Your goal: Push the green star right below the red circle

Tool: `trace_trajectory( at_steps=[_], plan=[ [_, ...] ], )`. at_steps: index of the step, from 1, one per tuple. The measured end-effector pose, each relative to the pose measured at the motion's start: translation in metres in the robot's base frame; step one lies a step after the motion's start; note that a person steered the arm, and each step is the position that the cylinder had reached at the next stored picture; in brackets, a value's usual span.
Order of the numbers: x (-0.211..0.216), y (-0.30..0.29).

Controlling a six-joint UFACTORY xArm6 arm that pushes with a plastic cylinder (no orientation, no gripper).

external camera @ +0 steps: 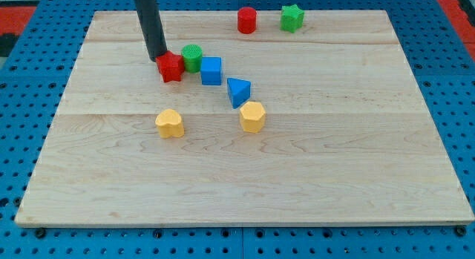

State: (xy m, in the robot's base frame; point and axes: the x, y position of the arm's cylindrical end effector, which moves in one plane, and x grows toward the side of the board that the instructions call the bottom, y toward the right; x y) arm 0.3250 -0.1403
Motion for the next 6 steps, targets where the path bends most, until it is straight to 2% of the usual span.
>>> trace_trajectory(
  at_steps=[1, 2, 3, 4, 5, 6],
  plan=[
    [0.043, 0.001],
    [0.049, -0.039],
    [0.102, -0.07],
    [0.183, -0.086],
    [0.264, -0.02],
    [0.267, 0.105]
  ],
)
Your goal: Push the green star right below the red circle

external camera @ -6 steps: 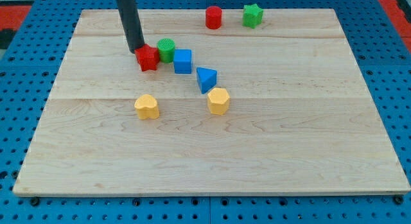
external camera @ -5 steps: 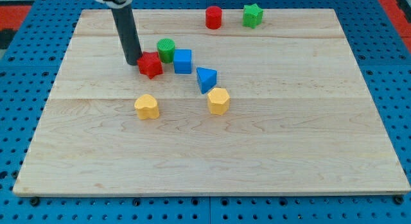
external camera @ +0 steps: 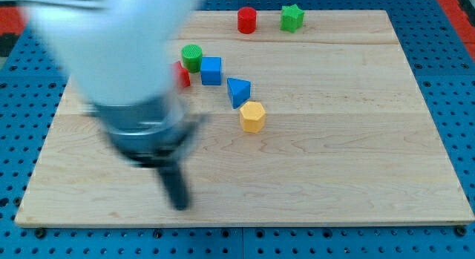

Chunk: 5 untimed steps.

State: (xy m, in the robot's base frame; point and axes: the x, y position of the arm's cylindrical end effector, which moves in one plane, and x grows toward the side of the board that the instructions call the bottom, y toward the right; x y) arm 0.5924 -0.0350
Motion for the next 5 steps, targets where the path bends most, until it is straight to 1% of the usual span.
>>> trace_trajectory(
  at_steps=[1, 2, 3, 4, 5],
  plan=[
    [-0.044, 0.112],
    [-0.142, 0.168],
    [-0.224, 0.219],
    [-0.318, 0.229],
    [-0.377, 0.209]
  ],
)
